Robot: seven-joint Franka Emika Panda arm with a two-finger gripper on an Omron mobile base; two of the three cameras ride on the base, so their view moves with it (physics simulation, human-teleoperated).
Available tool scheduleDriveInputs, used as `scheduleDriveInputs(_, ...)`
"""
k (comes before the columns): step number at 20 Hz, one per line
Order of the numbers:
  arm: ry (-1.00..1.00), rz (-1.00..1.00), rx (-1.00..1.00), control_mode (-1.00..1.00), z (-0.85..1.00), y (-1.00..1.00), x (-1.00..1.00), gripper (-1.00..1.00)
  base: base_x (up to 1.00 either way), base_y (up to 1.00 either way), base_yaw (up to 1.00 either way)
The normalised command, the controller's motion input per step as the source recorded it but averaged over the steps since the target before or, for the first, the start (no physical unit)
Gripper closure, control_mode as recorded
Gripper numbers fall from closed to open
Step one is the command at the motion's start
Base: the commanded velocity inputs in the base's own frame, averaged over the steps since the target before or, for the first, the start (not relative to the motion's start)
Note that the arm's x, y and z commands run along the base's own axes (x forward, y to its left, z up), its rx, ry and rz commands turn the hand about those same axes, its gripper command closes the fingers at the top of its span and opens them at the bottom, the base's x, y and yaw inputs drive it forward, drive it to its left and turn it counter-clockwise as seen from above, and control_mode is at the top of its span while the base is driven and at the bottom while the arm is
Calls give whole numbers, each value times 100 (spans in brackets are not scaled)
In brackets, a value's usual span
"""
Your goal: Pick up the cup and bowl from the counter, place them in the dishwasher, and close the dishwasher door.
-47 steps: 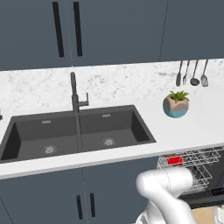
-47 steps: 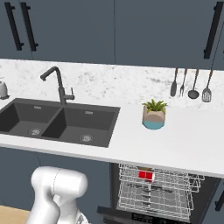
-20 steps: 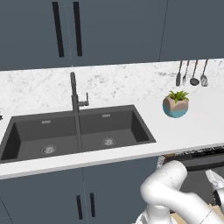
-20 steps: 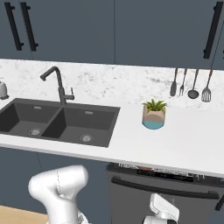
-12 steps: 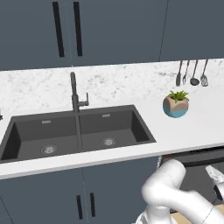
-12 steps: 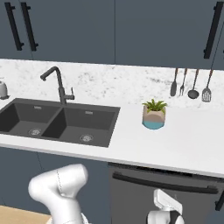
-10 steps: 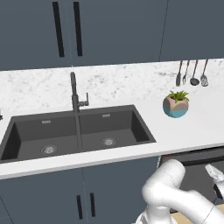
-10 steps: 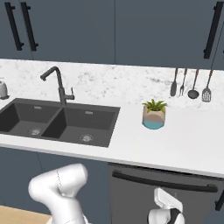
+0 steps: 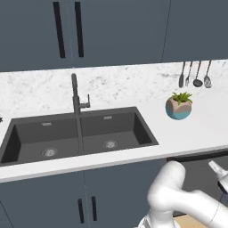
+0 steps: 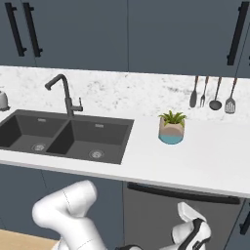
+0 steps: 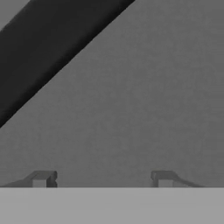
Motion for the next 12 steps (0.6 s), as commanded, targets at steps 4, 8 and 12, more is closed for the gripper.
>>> scheduleDriveInputs(4,-6,10,0,-100,0,-13,54,-100,0,0,0)
scheduleDriveInputs(8,-2,7,-1,-100,0,-1,29,-100,0,0,0)
scheduleDriveInputs(12,0,7,0,-100,0,0,12,-100,0,0,0)
